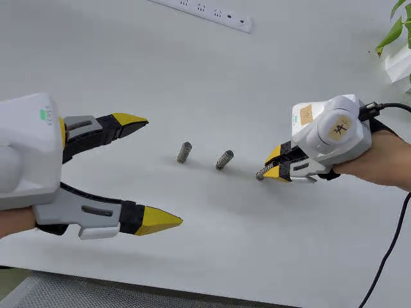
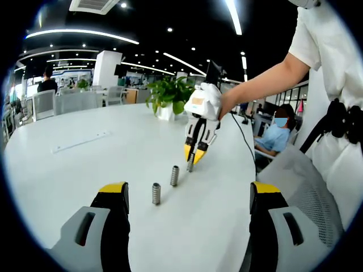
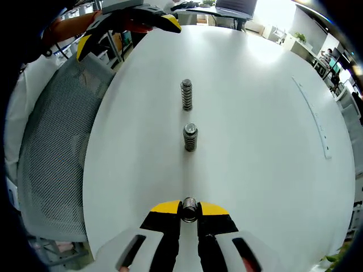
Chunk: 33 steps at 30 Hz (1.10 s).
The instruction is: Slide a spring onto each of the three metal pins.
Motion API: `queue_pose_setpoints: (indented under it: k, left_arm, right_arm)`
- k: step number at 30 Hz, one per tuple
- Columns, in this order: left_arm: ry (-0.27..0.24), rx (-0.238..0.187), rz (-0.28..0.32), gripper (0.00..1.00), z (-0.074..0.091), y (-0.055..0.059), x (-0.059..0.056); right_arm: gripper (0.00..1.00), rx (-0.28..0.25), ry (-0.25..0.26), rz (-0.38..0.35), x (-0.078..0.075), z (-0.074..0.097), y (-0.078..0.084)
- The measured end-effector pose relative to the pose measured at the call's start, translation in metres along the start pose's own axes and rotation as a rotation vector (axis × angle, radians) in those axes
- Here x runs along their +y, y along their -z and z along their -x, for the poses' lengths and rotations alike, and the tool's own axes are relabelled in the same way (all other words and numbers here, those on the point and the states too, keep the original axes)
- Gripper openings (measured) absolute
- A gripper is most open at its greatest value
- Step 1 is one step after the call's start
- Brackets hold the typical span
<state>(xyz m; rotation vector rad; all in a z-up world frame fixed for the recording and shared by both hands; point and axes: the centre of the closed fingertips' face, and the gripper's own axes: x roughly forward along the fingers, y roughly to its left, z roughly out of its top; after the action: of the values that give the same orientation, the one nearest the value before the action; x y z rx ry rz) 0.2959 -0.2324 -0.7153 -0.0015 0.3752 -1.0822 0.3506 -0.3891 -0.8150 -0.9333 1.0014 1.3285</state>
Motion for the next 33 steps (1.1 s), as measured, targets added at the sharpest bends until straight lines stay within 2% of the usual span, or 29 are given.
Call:
queue_pose_setpoints:
  k: [22, 33]
  left_arm:
    - [0.003, 0.007, -0.001, 0.86, 0.0012, 0.0010, -0.0020]
    - [0.004, 0.007, -0.007, 0.86, 0.0019, -0.0023, -0.0021]
  right_arm:
    - [0.07, -0.005, -0.001, 0.000, 0.0003, -0.0074, 0.0020]
    - [0.14, -0.024, 0.011, -0.024, 0.0005, -0.0001, 0.0006]
